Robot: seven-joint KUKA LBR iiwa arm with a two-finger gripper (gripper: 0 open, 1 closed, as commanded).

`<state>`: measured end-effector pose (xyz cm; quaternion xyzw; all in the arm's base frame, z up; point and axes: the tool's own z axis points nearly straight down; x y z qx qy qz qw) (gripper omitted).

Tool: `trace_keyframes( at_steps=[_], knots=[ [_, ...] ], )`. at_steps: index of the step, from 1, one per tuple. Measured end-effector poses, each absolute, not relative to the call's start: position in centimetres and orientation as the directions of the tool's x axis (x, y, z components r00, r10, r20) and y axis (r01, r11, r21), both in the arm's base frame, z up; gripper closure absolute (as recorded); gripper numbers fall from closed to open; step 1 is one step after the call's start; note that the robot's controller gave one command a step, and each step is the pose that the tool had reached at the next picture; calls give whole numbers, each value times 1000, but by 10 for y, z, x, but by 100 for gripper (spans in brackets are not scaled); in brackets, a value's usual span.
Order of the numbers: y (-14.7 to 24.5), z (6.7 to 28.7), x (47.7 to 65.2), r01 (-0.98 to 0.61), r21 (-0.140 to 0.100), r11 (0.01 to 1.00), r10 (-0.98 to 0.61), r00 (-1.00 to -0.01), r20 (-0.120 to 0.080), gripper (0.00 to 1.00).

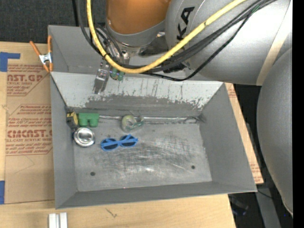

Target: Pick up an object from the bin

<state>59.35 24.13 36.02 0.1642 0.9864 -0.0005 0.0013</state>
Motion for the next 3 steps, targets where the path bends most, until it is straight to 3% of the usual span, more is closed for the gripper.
trace_keyframes(
  at_steps=[1,2,3],
  knots=[
    [200,227,548,532,-6,847,532,-847,5,100],
    [115,148,538,600,-10,800,600,-800,3,100],
    [119,220,548,610,6,792,610,-792,-5,100]
  ],
)
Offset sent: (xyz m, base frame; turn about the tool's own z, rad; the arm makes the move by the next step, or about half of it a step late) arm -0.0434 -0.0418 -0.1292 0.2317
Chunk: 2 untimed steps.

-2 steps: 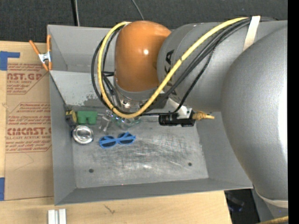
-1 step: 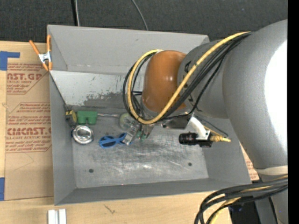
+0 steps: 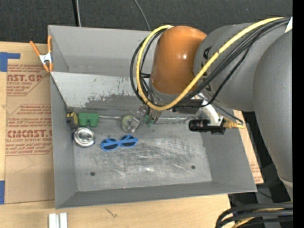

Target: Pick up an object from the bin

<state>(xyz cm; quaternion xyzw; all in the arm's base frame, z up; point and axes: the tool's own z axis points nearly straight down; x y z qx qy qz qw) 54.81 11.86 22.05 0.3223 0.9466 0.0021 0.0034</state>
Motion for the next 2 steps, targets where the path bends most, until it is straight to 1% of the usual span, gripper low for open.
trace_keyframes(
  at_steps=[1,2],
  knots=[
    [164,104,581,502,-4,865,502,-865,4,100],
    [163,108,582,504,0,864,504,-864,0,0]
  ],
)
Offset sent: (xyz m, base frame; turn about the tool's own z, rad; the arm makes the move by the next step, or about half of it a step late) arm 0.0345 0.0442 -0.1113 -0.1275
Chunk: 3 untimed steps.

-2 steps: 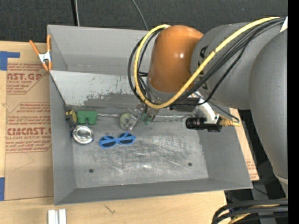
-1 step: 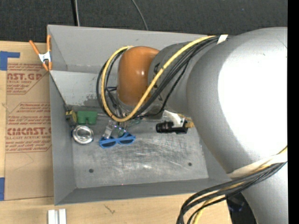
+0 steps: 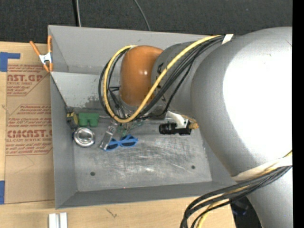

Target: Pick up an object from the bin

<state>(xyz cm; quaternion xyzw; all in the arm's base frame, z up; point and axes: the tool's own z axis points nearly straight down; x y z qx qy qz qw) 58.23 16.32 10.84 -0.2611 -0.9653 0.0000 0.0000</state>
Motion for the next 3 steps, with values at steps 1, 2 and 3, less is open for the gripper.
trace_keyframes(
  at_steps=[1,2,3],
  knots=[
    [134,82,564,349,0,937,349,-937,-1,0],
    [134,82,564,349,1,937,349,-937,-1,100],
    [137,208,568,329,6,944,329,-944,-8,100]
  ],
)
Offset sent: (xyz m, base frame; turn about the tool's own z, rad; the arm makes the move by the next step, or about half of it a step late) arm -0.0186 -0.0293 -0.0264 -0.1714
